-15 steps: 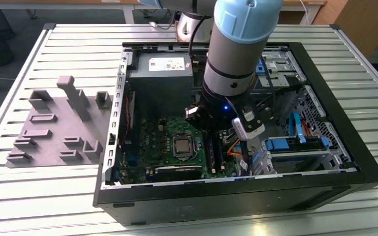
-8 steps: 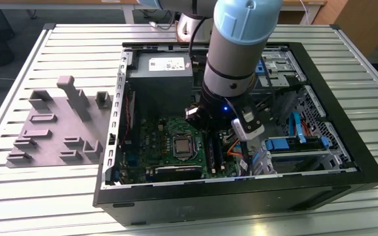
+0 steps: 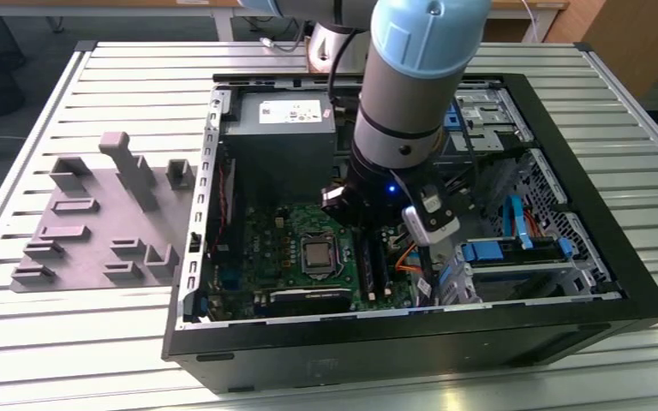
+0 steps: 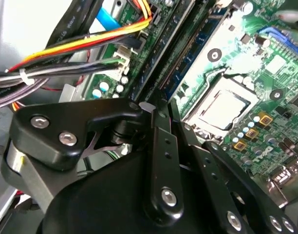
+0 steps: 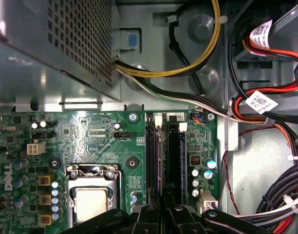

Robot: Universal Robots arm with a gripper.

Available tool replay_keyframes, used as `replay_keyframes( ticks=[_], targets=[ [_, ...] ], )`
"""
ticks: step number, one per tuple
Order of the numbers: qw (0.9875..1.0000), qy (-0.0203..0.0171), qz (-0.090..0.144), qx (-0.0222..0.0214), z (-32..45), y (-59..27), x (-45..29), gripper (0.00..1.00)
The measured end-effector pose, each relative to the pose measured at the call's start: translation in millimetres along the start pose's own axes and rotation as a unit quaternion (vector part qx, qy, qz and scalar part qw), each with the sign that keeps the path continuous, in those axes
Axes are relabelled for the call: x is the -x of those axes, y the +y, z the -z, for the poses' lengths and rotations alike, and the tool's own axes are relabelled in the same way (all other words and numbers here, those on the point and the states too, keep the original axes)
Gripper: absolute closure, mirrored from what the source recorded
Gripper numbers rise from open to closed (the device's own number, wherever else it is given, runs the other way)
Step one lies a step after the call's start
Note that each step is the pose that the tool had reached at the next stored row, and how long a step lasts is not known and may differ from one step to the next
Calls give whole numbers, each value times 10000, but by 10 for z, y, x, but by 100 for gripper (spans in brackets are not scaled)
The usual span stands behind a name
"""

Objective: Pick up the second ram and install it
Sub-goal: 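Insert the second ram into the second slot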

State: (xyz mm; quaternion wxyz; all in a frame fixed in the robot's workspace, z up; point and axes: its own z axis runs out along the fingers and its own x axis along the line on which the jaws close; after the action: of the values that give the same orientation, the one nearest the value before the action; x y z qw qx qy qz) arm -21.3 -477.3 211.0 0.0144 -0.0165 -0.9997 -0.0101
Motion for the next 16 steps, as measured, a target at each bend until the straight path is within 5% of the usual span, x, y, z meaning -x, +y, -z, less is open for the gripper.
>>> replay_keyframes(
  ticks=[16],
  targets=[
    [10000, 2, 10, 4, 11, -9, -13, 86]
  ],
)
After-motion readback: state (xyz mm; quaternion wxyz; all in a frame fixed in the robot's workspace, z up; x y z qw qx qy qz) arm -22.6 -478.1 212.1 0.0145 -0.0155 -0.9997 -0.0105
